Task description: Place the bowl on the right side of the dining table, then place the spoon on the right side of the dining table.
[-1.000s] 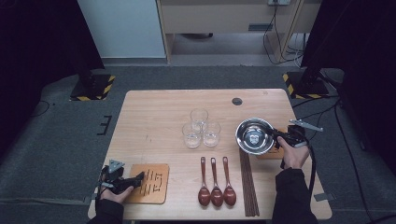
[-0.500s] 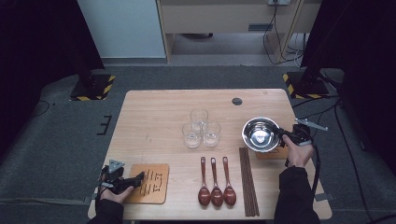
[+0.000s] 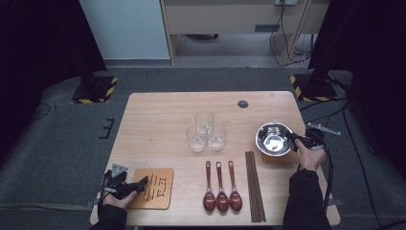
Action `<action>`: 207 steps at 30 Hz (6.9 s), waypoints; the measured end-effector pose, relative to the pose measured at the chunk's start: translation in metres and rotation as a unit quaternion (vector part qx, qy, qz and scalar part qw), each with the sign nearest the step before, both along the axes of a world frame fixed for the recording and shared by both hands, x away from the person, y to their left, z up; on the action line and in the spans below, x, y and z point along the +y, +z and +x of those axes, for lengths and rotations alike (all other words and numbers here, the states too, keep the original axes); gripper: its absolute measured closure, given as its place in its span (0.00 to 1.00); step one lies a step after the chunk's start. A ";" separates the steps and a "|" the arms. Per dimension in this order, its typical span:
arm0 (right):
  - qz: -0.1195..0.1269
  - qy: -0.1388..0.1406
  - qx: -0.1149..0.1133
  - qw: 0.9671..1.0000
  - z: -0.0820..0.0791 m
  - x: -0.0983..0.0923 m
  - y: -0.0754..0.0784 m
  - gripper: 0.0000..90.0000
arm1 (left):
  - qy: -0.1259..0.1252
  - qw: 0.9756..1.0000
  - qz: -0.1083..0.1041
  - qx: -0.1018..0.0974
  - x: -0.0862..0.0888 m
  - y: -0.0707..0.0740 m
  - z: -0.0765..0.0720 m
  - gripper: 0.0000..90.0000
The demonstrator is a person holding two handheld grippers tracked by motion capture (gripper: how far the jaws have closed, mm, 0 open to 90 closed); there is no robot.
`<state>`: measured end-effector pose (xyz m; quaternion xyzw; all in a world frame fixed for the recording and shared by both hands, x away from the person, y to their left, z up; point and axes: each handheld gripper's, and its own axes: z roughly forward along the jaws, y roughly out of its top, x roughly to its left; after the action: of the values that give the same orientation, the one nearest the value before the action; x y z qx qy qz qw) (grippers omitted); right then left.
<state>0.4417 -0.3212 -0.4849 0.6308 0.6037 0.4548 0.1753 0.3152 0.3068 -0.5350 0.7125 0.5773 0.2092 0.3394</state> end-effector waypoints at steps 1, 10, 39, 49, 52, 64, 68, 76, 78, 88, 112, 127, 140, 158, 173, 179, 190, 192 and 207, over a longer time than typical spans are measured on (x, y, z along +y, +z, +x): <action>-0.001 -0.003 0.002 1.000 0.000 -0.001 -0.001 0.92 | 0.000 1.000 0.000 0.000 0.000 0.000 0.000 0.02; -0.008 -0.013 0.016 1.000 0.003 -0.006 -0.008 0.92 | 0.000 1.000 0.000 0.000 0.000 0.000 0.000 0.02; -0.054 -0.037 0.052 0.997 0.007 -0.011 -0.024 0.81 | 0.000 1.000 0.000 0.000 0.000 0.000 0.000 0.02; -0.054 -0.039 0.031 0.997 0.004 -0.013 -0.019 0.64 | 0.000 1.000 0.000 0.000 0.000 0.000 0.000 0.02; -0.052 -0.030 0.028 0.998 0.004 -0.011 -0.018 0.58 | 0.000 1.000 0.000 0.000 0.000 0.000 0.000 0.02; -0.067 -0.041 0.002 0.997 -0.004 -0.010 -0.009 0.44 | 0.000 1.000 0.001 -0.003 -0.001 0.000 -0.001 0.04; -0.072 -0.039 -0.003 0.997 -0.006 -0.010 -0.006 0.42 | -0.005 1.000 -0.003 -0.004 -0.001 0.001 -0.002 0.07; -0.085 -0.036 -0.017 0.996 -0.009 -0.007 0.001 0.39 | -0.021 1.000 -0.003 -0.020 -0.002 0.010 -0.006 0.13; -0.083 -0.035 -0.023 0.996 -0.011 -0.005 0.004 0.39 | -0.024 0.999 -0.008 -0.026 -0.003 0.012 -0.007 0.13; -0.081 0.003 -0.050 0.995 -0.019 0.007 0.018 0.38 | -0.054 0.997 -0.032 -0.044 -0.013 0.026 -0.014 0.18; -0.057 0.121 -0.075 0.988 -0.041 0.052 0.042 0.40 | -0.137 0.987 -0.053 -0.061 -0.056 0.048 -0.022 0.30; -0.042 0.174 -0.083 0.980 -0.056 0.077 0.046 0.43 | -0.178 0.980 -0.052 -0.068 -0.103 0.060 -0.021 0.27; -0.043 0.198 -0.073 0.977 -0.065 0.086 0.037 0.43 | -0.212 0.974 -0.040 -0.066 -0.138 0.061 -0.018 0.25; -0.041 0.209 -0.070 0.974 -0.067 0.092 0.033 0.44 | -0.260 0.963 -0.034 -0.061 -0.182 0.055 -0.016 0.25; -0.043 0.215 -0.066 0.974 -0.066 0.095 0.030 0.45 | -0.284 0.957 -0.032 -0.052 -0.205 0.051 -0.014 0.26; -0.045 0.216 -0.064 0.973 -0.066 0.096 0.029 0.45 | -0.295 0.954 -0.030 -0.048 -0.215 0.049 -0.014 0.25; -0.048 0.219 -0.061 0.973 -0.065 0.099 0.026 0.46 | -0.313 0.948 -0.022 -0.043 -0.232 0.044 -0.015 0.24; -0.048 0.220 -0.060 0.972 -0.065 0.100 0.025 0.47 | -0.317 0.947 -0.019 -0.041 -0.234 0.042 -0.015 0.24; -0.047 0.226 -0.047 0.972 -0.064 0.105 0.018 0.48 | -0.355 0.934 -0.001 -0.031 -0.256 0.033 -0.018 0.20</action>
<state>0.3782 -0.2159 -0.4668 0.4470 0.7427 0.4825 0.1256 0.2973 0.0507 -0.5015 0.8638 0.2763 0.0963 0.4101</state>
